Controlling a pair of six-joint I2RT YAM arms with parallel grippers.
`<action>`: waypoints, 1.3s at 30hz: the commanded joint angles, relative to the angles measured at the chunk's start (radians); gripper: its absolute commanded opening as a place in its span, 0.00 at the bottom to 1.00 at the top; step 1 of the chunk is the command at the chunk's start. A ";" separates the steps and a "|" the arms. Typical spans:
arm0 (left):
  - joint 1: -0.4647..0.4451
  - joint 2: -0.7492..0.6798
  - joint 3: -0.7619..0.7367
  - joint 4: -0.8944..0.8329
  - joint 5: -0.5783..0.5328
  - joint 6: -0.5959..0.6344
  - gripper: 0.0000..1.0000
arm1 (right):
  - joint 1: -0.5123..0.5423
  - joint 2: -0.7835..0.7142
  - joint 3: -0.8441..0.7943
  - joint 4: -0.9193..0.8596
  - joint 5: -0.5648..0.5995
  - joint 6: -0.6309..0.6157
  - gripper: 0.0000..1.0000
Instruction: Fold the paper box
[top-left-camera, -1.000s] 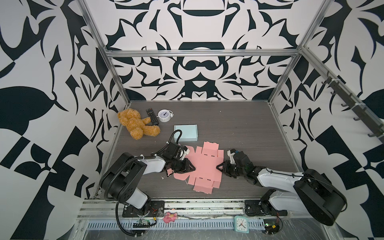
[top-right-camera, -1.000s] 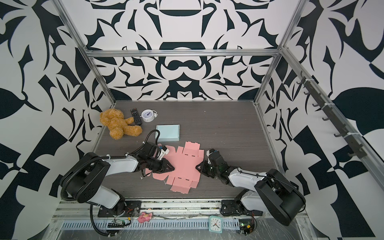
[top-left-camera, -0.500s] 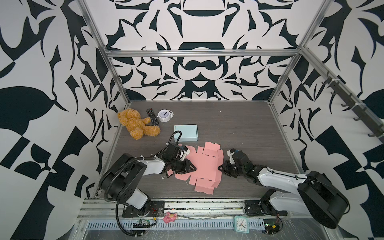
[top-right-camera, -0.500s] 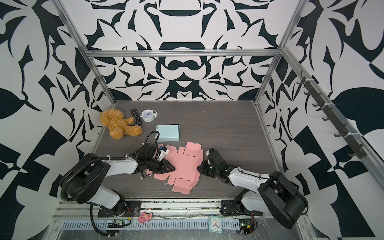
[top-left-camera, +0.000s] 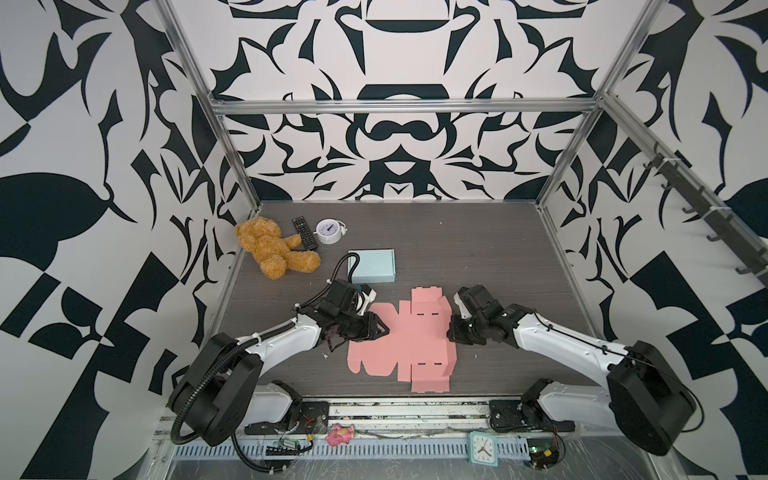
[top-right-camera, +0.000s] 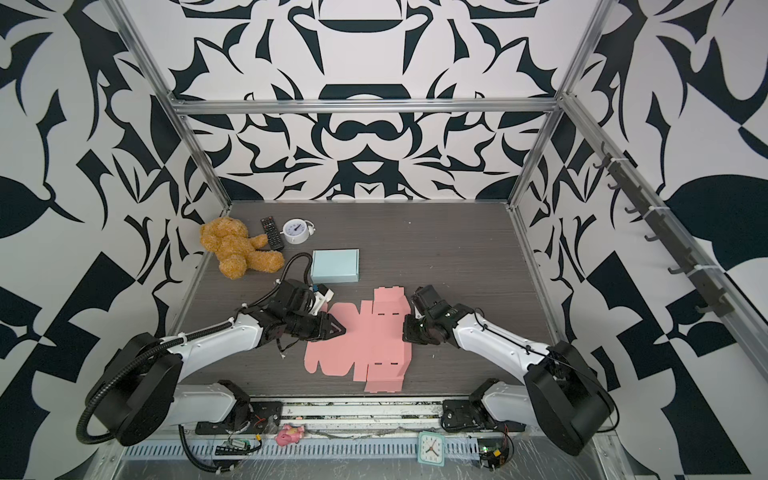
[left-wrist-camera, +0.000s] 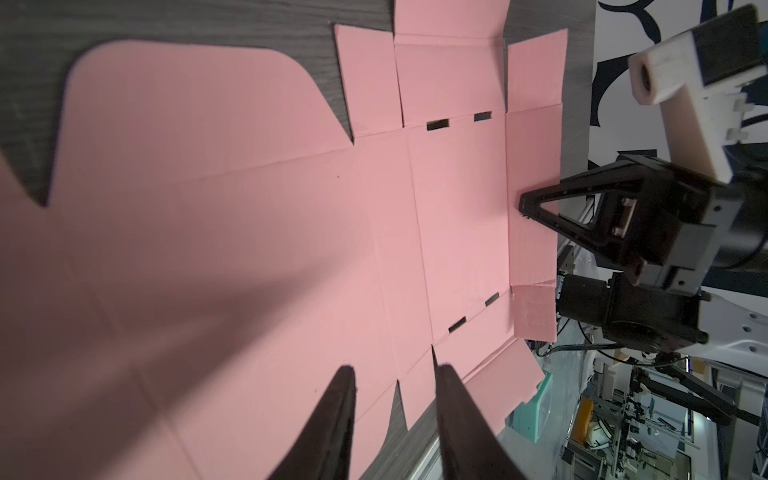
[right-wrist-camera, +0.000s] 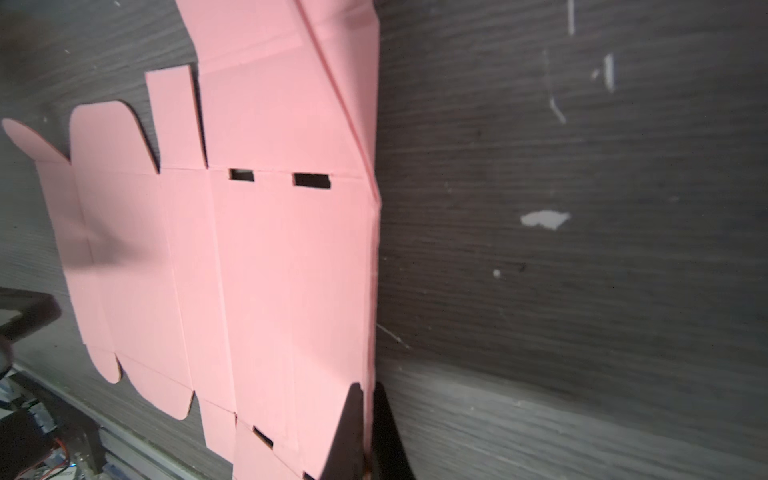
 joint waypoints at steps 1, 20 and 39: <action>-0.001 0.040 0.017 -0.041 -0.011 0.039 0.37 | -0.025 0.082 0.109 -0.115 -0.015 -0.156 0.06; -0.002 0.151 -0.026 0.029 -0.022 0.016 0.36 | -0.070 0.187 0.150 -0.090 -0.066 -0.218 0.25; -0.002 0.138 -0.032 0.043 -0.009 -0.011 0.35 | -0.071 0.063 0.029 0.062 -0.108 -0.130 0.06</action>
